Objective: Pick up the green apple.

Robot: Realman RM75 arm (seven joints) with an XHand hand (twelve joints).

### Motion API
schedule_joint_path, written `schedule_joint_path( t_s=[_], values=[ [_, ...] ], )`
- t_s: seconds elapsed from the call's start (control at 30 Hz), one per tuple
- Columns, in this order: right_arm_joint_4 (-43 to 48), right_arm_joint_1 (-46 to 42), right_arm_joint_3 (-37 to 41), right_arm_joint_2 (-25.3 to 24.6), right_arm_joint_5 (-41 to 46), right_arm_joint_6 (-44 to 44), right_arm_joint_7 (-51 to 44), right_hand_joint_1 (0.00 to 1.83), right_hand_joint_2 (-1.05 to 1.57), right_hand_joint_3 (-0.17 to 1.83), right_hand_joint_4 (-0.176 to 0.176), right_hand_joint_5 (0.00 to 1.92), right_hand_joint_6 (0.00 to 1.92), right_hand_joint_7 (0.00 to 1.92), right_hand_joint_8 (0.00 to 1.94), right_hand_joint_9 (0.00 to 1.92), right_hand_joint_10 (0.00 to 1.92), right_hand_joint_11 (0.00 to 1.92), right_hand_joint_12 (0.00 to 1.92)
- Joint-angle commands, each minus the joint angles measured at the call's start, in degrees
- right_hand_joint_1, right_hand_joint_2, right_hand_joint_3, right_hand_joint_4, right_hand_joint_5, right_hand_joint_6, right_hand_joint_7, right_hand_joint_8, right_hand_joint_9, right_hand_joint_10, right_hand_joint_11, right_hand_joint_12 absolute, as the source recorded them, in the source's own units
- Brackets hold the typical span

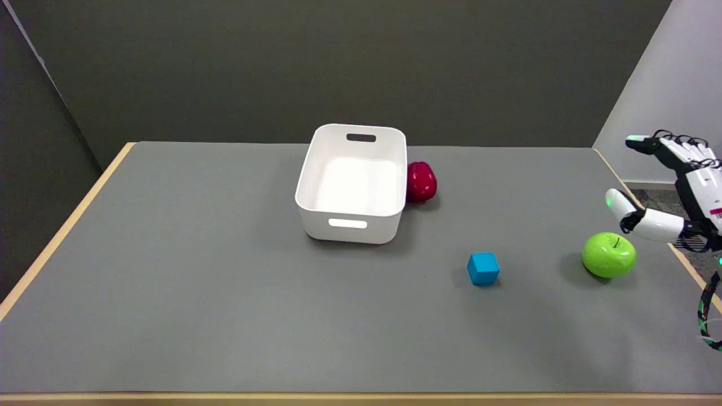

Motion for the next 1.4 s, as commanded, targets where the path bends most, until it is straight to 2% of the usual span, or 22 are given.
schedule_joint_path(
  t_s=[0.03, 0.93, 1.4],
  values=[
    [5.9, -0.1, 2.7, 0.1, -3.0, -13.2, -4.9, 0.52, 0.60, 0.87, 0.018, 0.31, 0.57, 0.37, 0.45, 0.18, 0.81, 0.01, 1.25],
    [4.2, -5.5, 0.3, -3.8, -2.5, -16.7, -5.3, 0.50, 0.60, 0.87, 0.013, 0.31, 0.59, 0.38, 0.46, 0.19, 0.83, 0.02, 1.27],
    [1.0, -1.5, -2.6, 0.2, -3.0, -17.1, -5.0, 0.50, 0.60, 0.88, 0.016, 0.31, 0.58, 0.38, 0.46, 0.20, 0.83, 0.03, 1.27]
  ],
)
